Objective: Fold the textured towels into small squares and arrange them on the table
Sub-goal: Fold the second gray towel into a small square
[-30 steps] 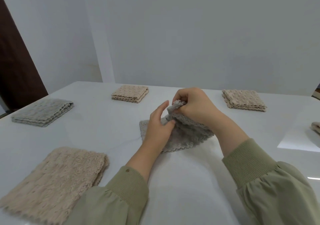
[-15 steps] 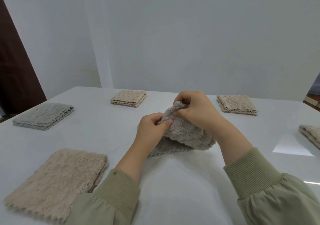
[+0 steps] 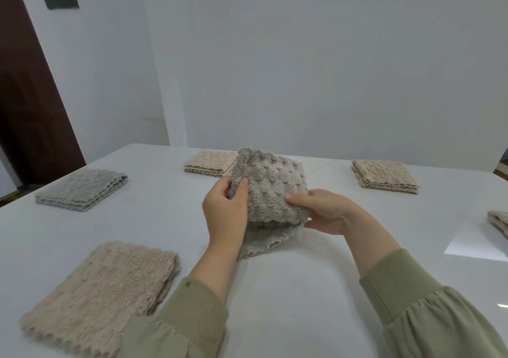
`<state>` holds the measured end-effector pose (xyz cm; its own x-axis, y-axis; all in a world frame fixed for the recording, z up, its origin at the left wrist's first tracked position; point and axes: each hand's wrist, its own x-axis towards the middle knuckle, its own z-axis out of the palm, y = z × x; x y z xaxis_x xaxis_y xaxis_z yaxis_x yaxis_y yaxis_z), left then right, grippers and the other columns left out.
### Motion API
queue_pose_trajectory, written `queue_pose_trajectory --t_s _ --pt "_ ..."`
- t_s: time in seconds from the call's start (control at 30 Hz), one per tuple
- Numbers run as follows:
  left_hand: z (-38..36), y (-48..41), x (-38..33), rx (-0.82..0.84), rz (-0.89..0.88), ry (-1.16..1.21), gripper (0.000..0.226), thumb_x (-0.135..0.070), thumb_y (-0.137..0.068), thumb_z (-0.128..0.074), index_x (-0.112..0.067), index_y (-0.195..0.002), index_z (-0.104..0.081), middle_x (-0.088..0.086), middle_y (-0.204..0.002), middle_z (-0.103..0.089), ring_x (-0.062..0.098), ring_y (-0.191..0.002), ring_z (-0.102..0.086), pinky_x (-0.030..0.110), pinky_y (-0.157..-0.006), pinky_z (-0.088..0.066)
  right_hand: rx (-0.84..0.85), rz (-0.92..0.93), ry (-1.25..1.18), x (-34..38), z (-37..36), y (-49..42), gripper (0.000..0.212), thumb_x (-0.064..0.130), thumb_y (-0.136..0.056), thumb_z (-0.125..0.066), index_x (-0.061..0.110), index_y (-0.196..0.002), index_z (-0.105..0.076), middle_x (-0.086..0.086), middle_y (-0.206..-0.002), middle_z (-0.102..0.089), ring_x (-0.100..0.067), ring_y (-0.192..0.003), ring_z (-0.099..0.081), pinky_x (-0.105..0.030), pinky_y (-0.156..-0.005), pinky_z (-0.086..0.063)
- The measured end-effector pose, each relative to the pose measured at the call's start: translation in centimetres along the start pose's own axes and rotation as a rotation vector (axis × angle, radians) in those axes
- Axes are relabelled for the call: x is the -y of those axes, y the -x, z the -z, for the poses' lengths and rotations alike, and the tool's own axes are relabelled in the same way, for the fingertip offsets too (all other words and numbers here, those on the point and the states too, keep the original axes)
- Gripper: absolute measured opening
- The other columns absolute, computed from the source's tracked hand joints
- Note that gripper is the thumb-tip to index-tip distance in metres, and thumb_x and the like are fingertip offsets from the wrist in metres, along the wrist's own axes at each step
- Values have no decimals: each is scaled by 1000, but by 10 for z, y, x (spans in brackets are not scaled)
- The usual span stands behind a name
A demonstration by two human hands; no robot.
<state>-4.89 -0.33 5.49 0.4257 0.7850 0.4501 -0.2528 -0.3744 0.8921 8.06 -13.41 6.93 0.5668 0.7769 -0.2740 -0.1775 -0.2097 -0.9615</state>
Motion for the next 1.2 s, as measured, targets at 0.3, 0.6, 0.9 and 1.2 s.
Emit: queue_pose_trajectory --t_s 0.3,0.6,0.9,1.2 --pt "9 -21 -44 272 273 398 5 -12 -88 -64 -12 -86 -68 4 -78 -74 18 -78 -70 34 -70 -59 -115 321 8 41 -7 38 16 14 -91 -57 2 -97 -65 -12 -91 -72 -22 -81 -71 -32 -72 -59" --pt "9 -25 -10 329 421 80 10 -16 -85 -68 -12 -76 -67 6 -74 -70 14 -63 -67 27 -58 -56 -156 57 156 17 6 19 28 9 -86 -66 -9 -105 -58 -9 -75 -68 -20 -69 -67 -30 -62 -55" --pt "2 -21 21 272 289 -251 31 -15 -86 -65 -11 -57 -54 2 -42 -56 9 -33 -47 22 -44 -39 -412 126 513 -4 12 3 47 15 -79 -75 11 -54 -36 -6 -46 -37 -17 -41 -28 -24 -42 -24" --pt "-9 -15 29 250 231 17 17 -13 -92 -56 -22 -83 -67 -2 -91 -71 15 -90 -68 36 -81 -56 -460 351 21 -23 -3 -9 21 -10 -90 -51 5 -94 -65 -15 -88 -70 -19 -74 -72 -24 -63 -58"
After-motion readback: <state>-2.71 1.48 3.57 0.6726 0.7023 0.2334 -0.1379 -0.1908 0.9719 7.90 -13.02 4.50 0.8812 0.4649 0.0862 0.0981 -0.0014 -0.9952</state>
